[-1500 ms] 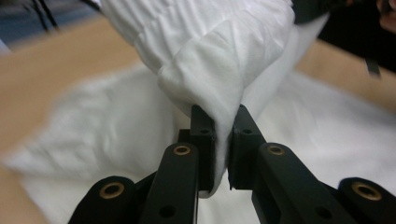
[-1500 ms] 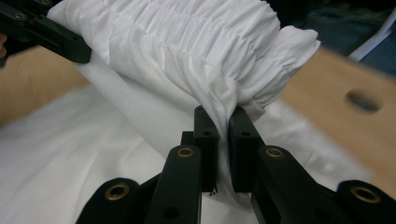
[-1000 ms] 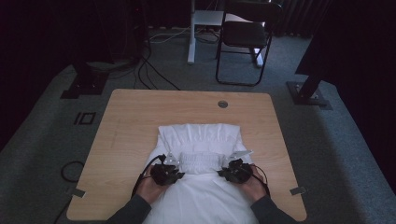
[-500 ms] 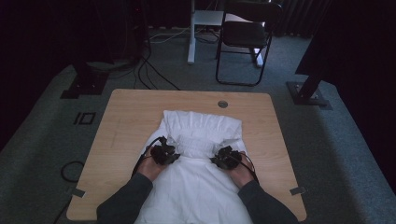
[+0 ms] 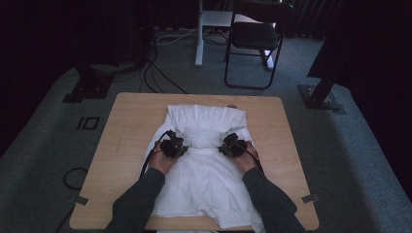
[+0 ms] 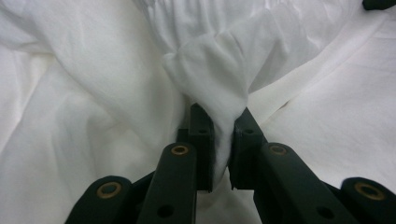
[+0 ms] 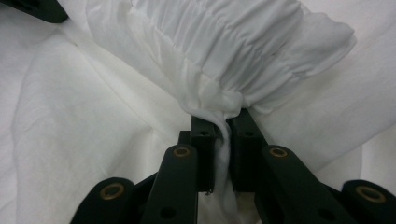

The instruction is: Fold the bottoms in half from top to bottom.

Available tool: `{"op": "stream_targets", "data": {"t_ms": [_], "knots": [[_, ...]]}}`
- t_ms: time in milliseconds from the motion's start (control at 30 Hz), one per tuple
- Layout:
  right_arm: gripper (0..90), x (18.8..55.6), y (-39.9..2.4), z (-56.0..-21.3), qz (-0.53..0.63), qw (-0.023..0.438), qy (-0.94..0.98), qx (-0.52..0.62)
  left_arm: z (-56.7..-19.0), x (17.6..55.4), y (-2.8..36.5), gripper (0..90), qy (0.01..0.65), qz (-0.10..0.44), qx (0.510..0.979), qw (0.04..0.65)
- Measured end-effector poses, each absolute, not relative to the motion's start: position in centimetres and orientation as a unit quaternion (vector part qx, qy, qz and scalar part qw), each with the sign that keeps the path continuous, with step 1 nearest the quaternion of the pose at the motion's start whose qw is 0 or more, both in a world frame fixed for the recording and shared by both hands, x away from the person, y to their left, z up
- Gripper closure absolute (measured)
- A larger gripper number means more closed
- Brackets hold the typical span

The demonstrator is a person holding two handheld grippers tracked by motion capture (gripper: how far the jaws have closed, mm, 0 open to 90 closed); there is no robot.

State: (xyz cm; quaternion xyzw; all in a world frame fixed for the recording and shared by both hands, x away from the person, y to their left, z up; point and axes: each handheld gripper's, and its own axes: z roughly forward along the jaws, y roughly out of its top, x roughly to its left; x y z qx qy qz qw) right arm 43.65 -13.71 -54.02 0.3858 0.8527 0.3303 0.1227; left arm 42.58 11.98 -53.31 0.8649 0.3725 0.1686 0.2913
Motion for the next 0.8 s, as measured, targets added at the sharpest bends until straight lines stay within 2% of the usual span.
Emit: {"op": "stream_targets", "data": {"t_ms": [67, 200, 433, 533, 633, 800], "knots": [[83.1, 43.8, -14.0, -53.8, 0.338, 0.116, 0.849, 0.389, -53.0, 42.5, 12.2, 82.9, 0.376, 0.164, 0.861, 0.300], [83.9, 42.7, -14.4, -51.6, 0.364, 0.136, 0.840, 0.377, -50.9, 41.5, 12.9, 83.6, 0.373, 0.172, 0.845, 0.344], [84.2, 39.5, -16.2, -44.7, 0.451, 0.202, 0.800, 0.339, -43.4, 37.0, 14.3, 84.5, 0.329, 0.205, 0.793, 0.471], [84.0, 37.2, -17.5, -42.1, 0.493, 0.203, 0.784, 0.318, -41.8, 34.8, 14.3, 84.5, 0.302, 0.215, 0.794, 0.482], [83.6, 35.2, -17.7, -42.3, 0.478, 0.203, 0.799, 0.303, -42.6, 33.4, 14.3, 84.1, 0.296, 0.201, 0.807, 0.470], [83.2, 33.4, -17.6, -46.4, 0.438, 0.167, 0.829, 0.305, -47.7, 32.2, 14.0, 83.2, 0.308, 0.156, 0.836, 0.425]]}}
